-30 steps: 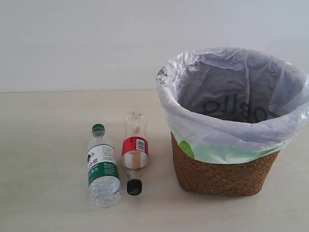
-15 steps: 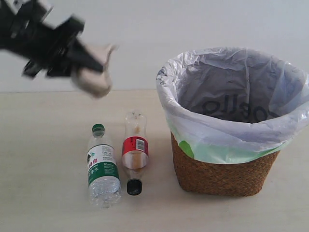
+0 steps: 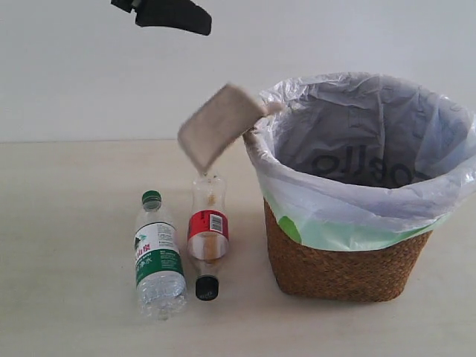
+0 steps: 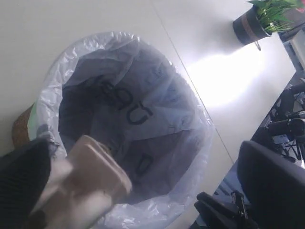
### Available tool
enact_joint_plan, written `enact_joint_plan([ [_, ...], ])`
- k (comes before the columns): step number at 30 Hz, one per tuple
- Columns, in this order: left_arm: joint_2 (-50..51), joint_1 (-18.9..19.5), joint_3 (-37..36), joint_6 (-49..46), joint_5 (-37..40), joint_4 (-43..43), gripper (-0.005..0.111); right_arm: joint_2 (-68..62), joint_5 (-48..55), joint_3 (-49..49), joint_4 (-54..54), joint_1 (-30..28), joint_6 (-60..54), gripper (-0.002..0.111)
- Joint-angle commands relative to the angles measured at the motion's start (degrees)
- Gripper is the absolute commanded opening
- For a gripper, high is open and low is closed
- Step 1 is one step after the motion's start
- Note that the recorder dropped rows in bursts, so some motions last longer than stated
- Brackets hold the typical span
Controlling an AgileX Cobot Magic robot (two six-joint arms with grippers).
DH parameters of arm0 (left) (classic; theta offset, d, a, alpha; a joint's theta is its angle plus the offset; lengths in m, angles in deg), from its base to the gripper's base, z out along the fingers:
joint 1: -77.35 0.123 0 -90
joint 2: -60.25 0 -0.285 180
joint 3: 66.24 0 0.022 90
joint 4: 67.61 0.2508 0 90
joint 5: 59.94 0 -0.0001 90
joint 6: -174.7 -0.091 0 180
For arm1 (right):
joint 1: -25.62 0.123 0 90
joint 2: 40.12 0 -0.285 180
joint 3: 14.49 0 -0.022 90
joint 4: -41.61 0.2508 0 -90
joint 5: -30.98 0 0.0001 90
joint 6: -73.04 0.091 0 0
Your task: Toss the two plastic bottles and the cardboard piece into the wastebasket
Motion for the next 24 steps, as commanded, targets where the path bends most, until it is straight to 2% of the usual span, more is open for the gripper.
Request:
enact_joint_plan([
  [1, -0.36, -0.24, 0.33, -1.57, 2.12, 1.15, 0.108, 0.35, -0.61, -0.05, -0.02, 0.08, -0.26, 0.013],
  [3, -0.52, 0.06, 0.36, -1.57, 3.45, 2.90, 0.108, 0.35, -0.61, -0.05, -0.02, 0.08, -0.26, 0.013],
  [10, -3.59, 2.15, -0.96, 1.58, 3.45, 18.43, 0.108, 0.35, -0.61, -0.05, -0.02, 0.08, -0.37, 0.013],
  [14, -5.43, 2.15, -2.82, 0.97, 3.45, 22.40, 0.108, 0.35, -0.61, -0.05, -0.02, 0.08, -0.27, 0.013],
  [20, -8.45, 2.15, -9.05, -1.82, 3.45, 24.46, 0.108, 0.35, -0.61, -0.05, -0.02, 0.08, -0.27, 0.013],
  [24, -10.78, 2.15, -15.04, -1.82, 3.45, 29.30, 0.108, 0.35, -0.81, -0.05, -0.02, 0.08, -0.38, 0.013],
])
